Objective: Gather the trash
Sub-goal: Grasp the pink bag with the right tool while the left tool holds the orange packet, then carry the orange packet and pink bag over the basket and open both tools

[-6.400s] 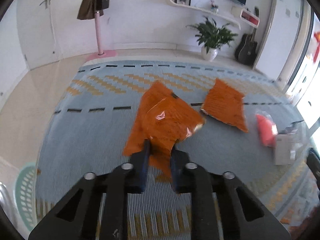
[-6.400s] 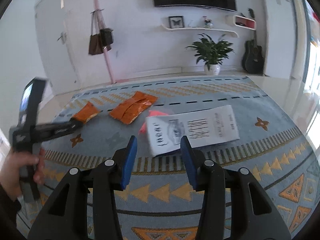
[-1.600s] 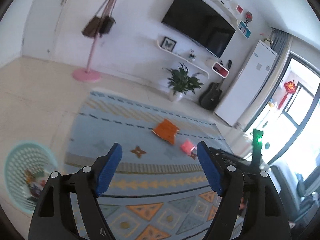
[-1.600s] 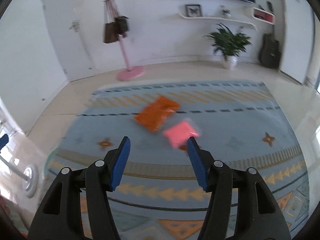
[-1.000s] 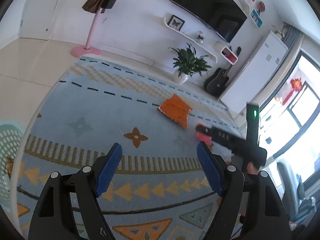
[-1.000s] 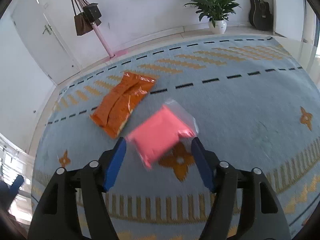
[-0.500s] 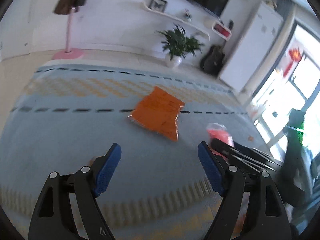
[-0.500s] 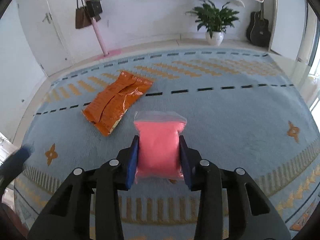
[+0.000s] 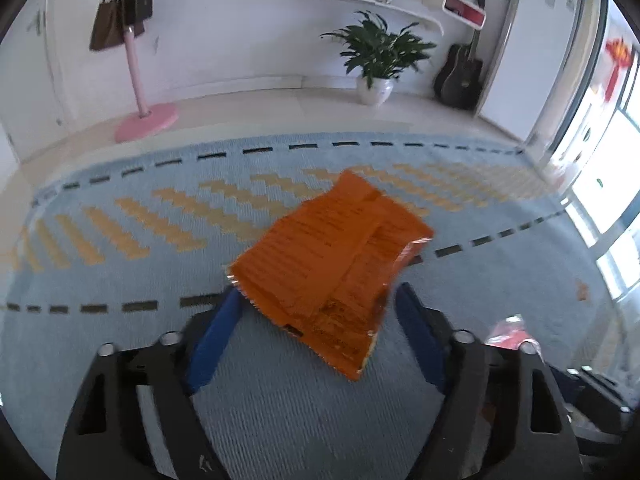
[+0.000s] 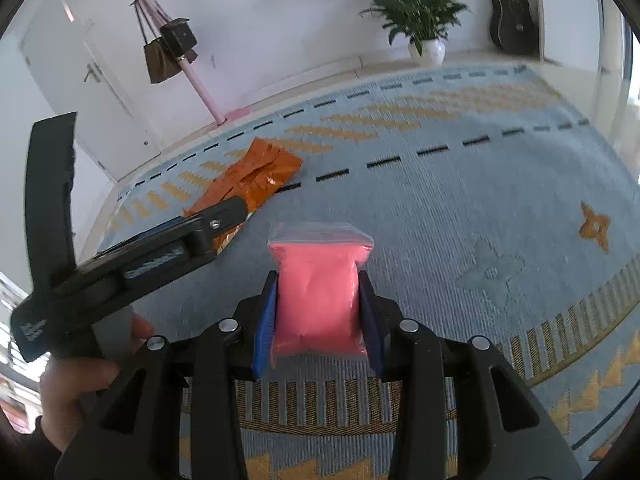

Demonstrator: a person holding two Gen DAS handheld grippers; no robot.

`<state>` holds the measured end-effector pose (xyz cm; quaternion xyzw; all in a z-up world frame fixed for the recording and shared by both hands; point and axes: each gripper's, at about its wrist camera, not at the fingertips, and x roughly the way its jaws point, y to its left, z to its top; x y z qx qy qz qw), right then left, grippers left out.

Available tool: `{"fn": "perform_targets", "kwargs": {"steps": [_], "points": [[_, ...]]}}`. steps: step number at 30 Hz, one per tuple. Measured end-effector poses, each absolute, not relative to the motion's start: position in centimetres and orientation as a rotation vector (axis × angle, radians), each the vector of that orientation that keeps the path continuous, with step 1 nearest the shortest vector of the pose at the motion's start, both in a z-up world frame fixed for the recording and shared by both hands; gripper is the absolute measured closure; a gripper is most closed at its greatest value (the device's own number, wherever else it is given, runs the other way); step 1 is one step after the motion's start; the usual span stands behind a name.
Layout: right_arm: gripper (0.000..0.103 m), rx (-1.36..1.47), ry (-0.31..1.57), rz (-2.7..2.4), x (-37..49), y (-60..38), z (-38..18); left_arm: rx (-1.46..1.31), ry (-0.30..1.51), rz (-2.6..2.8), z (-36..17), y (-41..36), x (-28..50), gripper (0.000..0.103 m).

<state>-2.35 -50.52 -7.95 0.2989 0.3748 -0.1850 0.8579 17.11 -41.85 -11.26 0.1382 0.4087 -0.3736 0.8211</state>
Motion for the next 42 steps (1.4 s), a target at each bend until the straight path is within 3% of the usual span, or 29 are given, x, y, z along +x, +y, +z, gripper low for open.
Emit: {"fn": "perform_targets", "kwargs": {"steps": [2,8,9,10,17,28,37,42], "points": [[0.068,0.652,0.779,-0.380,-2.6,-50.9,-8.1,0.298,0.862,-0.789,-11.1,-41.8,17.2,0.042],[0.068,0.645,0.781,-0.387,-2.5,-50.9,-8.0,0.295,0.836,-0.778,-10.6,-41.4,17.1,0.079],[0.068,0.648,0.780,-0.386,-2.6,-50.9,-8.0,0.292,0.822,-0.784,-10.3,-41.2,16.8,0.095],[0.068,0.645,0.780,-0.386,-2.5,-50.9,-8.0,0.297,0.821,-0.789,-10.1,-41.0,16.5,0.098],[0.068,0.572,0.770,-0.344,-1.9,-49.6,-7.2,0.168,0.833,-0.796,-7.9,-33.2,14.7,0.100],[0.068,0.347,0.668,-0.182,-1.4,-40.9,-3.7,0.062,0.811,-0.669,-3.5,-12.3,9.7,0.100],[0.068,0.254,0.713,0.058,3.9,-25.7,2.3,-0.067,0.778,-0.507,-0.6,1.4,12.2,0.100],[0.068,0.315,0.769,0.274,8.3,-17.2,4.4,-0.119,0.805,-0.411,-2.4,7.6,14.6,0.100]]}}
